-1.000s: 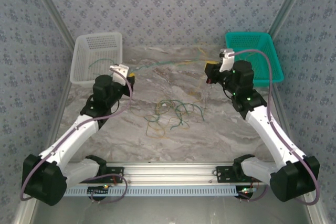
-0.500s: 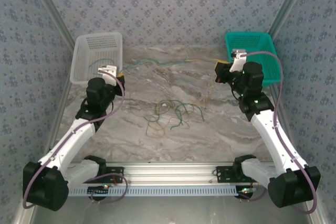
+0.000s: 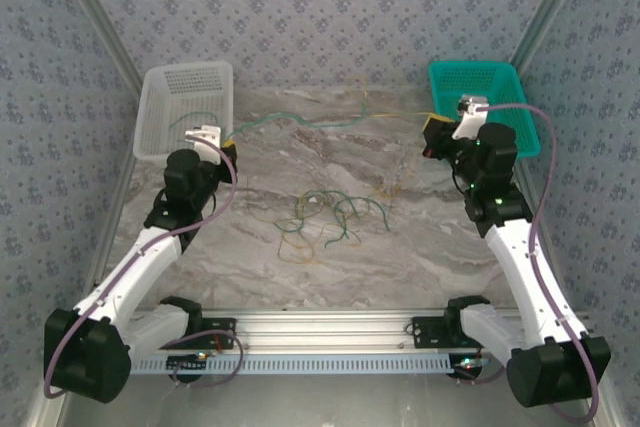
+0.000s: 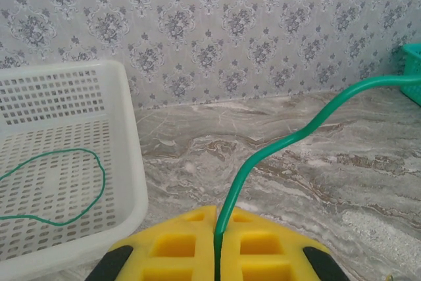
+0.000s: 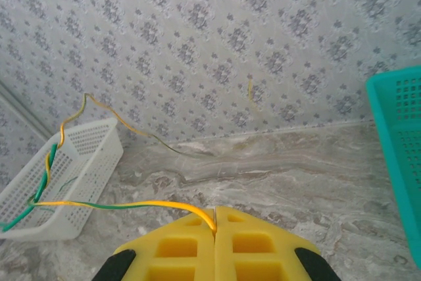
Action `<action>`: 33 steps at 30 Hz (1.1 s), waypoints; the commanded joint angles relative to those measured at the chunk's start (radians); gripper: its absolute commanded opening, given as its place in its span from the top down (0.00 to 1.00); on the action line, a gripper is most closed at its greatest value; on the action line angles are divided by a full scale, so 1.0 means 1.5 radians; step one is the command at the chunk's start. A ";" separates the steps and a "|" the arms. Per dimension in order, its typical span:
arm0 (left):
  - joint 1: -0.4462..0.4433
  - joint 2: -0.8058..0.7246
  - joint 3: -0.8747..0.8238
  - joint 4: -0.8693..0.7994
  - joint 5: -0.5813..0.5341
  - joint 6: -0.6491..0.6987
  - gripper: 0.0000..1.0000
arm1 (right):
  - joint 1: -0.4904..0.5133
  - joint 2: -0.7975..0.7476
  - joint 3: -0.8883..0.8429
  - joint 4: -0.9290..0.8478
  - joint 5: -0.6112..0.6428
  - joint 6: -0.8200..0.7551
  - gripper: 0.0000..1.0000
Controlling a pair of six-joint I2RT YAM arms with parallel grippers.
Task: Untangle the cables
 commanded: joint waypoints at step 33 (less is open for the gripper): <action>0.103 0.024 0.155 -0.188 -0.045 -0.182 1.00 | -0.102 -0.095 -0.059 -0.005 -0.005 0.063 1.00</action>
